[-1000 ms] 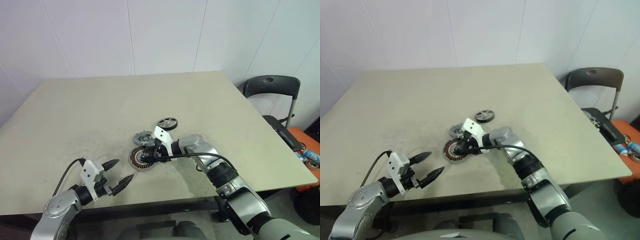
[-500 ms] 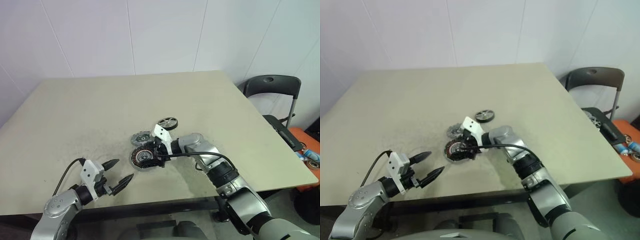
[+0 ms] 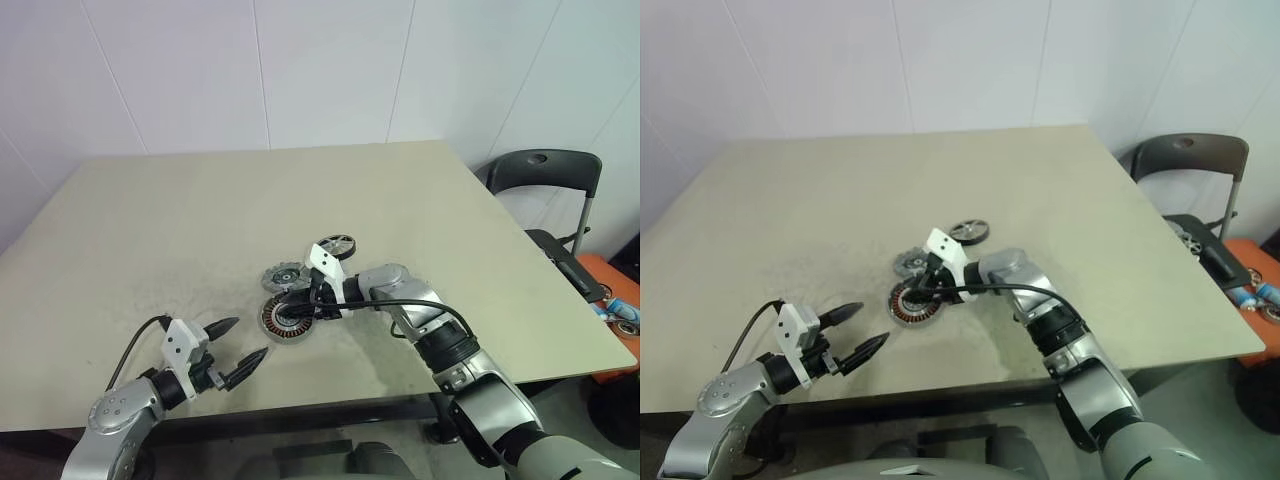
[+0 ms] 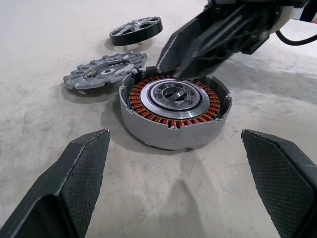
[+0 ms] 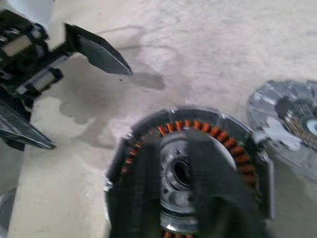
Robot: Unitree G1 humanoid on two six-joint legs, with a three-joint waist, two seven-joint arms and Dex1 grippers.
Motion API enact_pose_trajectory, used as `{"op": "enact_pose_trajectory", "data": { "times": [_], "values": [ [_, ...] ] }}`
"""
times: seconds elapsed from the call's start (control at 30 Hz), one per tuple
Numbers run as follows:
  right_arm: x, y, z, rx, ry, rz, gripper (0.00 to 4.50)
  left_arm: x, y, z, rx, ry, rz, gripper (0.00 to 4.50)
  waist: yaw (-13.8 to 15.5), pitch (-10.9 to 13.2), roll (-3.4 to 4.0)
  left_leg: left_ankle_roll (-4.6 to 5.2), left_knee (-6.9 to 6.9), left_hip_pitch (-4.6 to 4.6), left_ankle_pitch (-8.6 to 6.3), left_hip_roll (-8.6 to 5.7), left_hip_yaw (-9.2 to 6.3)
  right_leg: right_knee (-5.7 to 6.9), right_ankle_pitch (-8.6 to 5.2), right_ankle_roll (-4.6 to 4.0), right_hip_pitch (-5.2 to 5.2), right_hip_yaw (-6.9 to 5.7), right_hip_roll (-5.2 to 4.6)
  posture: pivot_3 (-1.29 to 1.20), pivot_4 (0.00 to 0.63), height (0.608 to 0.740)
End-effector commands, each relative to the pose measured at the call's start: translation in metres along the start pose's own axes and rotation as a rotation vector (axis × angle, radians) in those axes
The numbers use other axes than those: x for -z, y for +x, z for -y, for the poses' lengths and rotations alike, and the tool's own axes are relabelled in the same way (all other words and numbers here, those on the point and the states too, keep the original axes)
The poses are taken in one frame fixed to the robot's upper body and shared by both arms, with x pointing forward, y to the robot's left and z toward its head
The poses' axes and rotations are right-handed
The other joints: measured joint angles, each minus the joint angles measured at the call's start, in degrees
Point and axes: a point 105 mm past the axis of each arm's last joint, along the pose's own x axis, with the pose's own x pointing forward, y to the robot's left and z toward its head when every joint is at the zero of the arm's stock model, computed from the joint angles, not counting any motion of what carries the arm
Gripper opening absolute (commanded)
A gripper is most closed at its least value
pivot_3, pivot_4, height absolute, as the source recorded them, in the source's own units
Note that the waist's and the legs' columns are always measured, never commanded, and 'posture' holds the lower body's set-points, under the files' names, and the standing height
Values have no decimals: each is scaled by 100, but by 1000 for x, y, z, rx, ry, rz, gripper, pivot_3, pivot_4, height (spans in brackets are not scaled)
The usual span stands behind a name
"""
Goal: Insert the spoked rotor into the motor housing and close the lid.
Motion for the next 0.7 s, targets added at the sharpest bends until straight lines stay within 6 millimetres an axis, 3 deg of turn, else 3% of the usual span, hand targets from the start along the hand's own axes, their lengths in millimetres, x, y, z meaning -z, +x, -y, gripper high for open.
{"op": "enact_pose_trajectory", "data": {
  "times": [0.03, 0.2, 0.37, 0.5, 0.7],
  "values": [
    [-9, -2, 6, 26, -19, 20, 26, -11, 3, 3, 25, 42, 25, 4500, 0, 1, 1, 0, 0, 0, 0, 0, 0, 0, 0, 0, 0, 0, 0, 0, 0, 740],
    [11, -2, 2, -3, -17, -45, 26, -11, 3, 3, 26, 43, 26, 4500, 0, 1, 2, 0, -3, -6, 0, 0, 0, -4, 0, 0, -5, 0, -1, 0, 0, 740],
    [19, -2, -4, -39, -5, -57, 26, -11, 3, 3, 25, 42, 25, 4500, -5, 1, 2, 0, -6, -5, 0, 0, 0, -7, 0, 0, -4, 0, -1, 0, 0, 740],
    [17, -2, -5, -39, -7, -49, 26, -11, 3, 3, 25, 40, 25, 4500, -5, 1, 2, 0, -6, -1, 0, 0, 0, -6, 0, 0, -1, 0, 0, 0, 0, 740],
    [-5, -4, -3, -36, 3, 50, 26, -11, 3, 4, 25, 39, 26, 4500, 1, 2, 3, 0, -6, -4, 0, 1, 0, -6, 0, 0, -4, 0, 0, 0, 0, 740]
  ]
}}
